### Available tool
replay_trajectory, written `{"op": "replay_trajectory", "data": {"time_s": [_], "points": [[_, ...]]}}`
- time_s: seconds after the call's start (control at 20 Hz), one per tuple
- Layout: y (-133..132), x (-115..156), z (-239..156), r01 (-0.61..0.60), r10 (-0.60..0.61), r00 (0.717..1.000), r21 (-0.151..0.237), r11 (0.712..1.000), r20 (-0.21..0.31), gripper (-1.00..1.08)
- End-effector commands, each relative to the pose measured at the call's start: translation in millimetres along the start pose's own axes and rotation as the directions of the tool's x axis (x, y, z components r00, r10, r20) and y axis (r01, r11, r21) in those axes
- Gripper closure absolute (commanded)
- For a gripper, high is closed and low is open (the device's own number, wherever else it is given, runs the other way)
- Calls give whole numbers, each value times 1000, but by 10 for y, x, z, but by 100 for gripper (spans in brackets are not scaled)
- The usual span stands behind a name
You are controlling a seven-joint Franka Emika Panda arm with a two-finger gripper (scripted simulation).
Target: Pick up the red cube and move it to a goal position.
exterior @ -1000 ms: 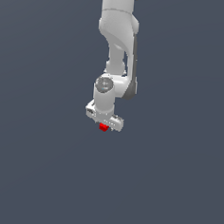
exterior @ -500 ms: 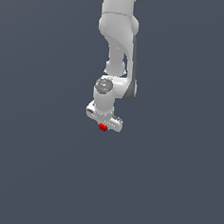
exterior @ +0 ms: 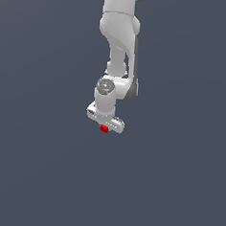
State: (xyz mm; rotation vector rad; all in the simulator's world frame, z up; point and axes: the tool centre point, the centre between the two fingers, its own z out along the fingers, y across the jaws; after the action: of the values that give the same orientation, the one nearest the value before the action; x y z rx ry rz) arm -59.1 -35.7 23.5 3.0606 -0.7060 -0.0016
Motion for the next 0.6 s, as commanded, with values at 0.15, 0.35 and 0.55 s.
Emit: {"op": "replay_trajectory", "data": {"time_s": [0.15, 0.35, 0.55], "points": [[-91, 62, -161, 0, 0, 1000, 1, 1000, -1, 108], [-205, 141, -366, 0, 0, 1000, 0, 1000, -1, 108], [-358, 248, -640, 0, 0, 1000, -1, 1000, -2, 108]]}}
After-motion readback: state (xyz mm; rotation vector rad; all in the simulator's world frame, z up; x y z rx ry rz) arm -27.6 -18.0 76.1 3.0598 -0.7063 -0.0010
